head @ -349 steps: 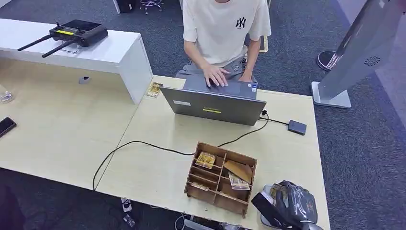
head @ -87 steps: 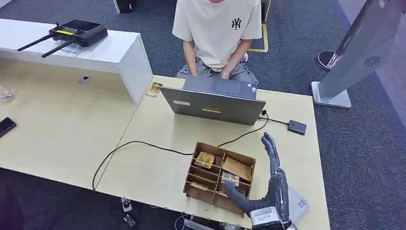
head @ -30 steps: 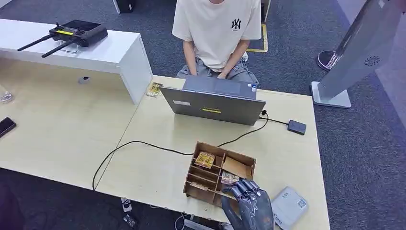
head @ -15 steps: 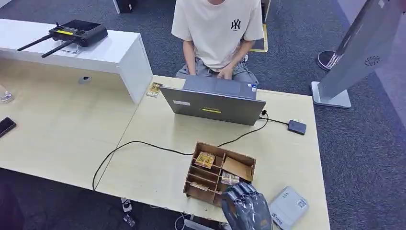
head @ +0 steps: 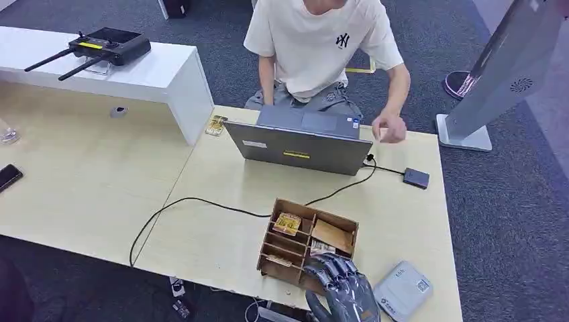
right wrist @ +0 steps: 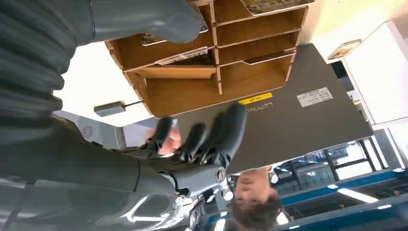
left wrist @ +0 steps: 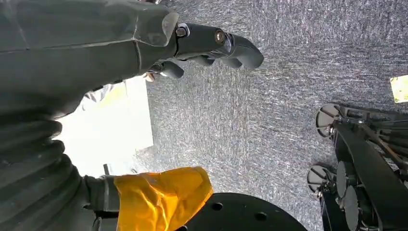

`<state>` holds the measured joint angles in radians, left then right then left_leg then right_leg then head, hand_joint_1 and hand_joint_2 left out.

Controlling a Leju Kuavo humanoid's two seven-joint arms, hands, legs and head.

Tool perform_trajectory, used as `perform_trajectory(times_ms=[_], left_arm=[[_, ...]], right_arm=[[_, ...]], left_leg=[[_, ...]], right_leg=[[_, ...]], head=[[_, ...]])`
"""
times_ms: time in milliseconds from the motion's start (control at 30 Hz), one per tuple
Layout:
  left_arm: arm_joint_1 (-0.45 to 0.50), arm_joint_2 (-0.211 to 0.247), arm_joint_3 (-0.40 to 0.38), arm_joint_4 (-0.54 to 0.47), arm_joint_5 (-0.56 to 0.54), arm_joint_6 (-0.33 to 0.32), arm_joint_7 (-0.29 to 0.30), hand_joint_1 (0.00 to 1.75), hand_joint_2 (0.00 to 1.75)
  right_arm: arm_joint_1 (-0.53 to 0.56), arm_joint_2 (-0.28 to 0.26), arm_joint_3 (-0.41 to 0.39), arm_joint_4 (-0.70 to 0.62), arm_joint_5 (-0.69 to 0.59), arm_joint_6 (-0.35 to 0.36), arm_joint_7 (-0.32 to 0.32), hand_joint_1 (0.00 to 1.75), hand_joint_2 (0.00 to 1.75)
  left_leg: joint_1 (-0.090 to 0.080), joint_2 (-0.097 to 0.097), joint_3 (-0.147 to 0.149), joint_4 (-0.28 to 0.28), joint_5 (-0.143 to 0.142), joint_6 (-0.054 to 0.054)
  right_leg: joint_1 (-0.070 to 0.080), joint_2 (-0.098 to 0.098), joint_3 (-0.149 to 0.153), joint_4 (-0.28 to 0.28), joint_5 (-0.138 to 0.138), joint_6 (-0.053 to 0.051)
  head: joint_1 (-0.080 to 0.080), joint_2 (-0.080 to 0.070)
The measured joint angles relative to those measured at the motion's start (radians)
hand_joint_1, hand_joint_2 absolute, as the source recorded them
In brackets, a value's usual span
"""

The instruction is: Pass the card to the sensor for recognition and then transmit it.

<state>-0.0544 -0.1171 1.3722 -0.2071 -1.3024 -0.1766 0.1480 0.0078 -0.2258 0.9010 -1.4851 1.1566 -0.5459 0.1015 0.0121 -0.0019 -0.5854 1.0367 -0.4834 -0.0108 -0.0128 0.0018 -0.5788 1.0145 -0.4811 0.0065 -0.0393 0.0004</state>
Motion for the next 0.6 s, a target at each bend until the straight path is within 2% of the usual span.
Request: perform_trajectory(times_ms=[167, 267, 433, 600], left_arm=[[0.000, 0.000, 0.000, 0.000, -0.002, 0.000, 0.002, 0.00, 1.75], [0.000, 0.000, 0.000, 0.000, -0.003, 0.000, 0.002, 0.00, 1.75], [0.000, 0.000, -0.001, 0.000, -0.005, -0.001, 0.002, 0.00, 1.75], [0.000, 0.000, -0.004, 0.000, -0.009, -0.002, 0.002, 0.00, 1.75]], right_arm=[[0.000, -0.001, 0.000, 0.000, 0.007, 0.006, 0.000, 0.63, 1.75], [0.000, -0.001, 0.000, 0.000, 0.014, 0.013, 0.000, 0.70, 1.75], [-0.001, -0.001, 0.000, 0.001, 0.027, 0.019, 0.002, 0.65, 1.75], [-0.005, 0.001, 0.000, 0.007, 0.034, 0.025, 0.004, 0.70, 1.75]], left_leg=[[0.000, 0.000, 0.000, 0.000, 0.000, 0.000], [0.000, 0.000, 0.000, 0.000, 0.000, 0.000], [0.000, 0.000, 0.000, 0.000, 0.000, 0.000], [0.000, 0.000, 0.000, 0.000, 0.000, 0.000]], right_leg=[[0.000, 0.000, 0.000, 0.000, 0.000, 0.000], [0.000, 0.000, 0.000, 0.000, 0.000, 0.000], [0.000, 0.000, 0.000, 0.000, 0.000, 0.000], [0.000, 0.000, 0.000, 0.000, 0.000, 0.000]], head=[[0.000, 0.000], [0.000, 0.000], [0.000, 0.000], [0.000, 0.000]])
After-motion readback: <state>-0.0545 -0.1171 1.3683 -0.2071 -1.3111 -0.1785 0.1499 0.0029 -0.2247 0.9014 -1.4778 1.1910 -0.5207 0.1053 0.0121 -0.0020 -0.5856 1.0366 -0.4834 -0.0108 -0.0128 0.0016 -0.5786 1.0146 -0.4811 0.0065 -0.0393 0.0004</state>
